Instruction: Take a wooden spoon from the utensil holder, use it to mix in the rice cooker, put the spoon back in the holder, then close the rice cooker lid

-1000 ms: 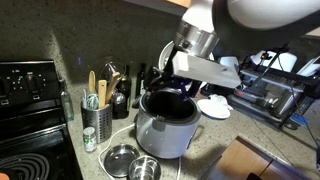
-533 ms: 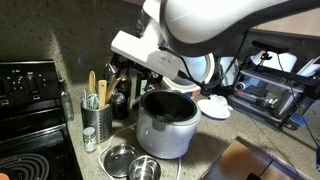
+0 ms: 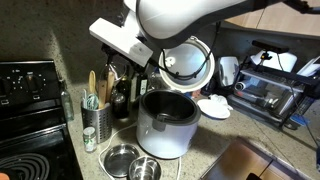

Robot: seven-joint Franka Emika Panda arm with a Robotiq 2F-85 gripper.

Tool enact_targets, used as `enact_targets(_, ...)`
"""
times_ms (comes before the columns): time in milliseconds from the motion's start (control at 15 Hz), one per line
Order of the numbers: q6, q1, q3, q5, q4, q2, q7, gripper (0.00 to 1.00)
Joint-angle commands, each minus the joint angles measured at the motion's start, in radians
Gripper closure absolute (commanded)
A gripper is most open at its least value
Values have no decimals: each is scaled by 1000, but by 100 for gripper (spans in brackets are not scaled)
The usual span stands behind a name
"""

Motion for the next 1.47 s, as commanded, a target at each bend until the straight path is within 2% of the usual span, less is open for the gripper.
enact_targets(0,-42,56,-34,-13,66,11,40,0)
enact_targets(333,-90,86,-47,-34,77,-12,75,0)
enact_targets(600,-98,85,-59,-56,35,-3,118,0)
enact_targets(1000,-58,86,-83,-37,-20,43,139,0)
enact_targets(1400,2,116,-89,-53,-50,86,220,0)
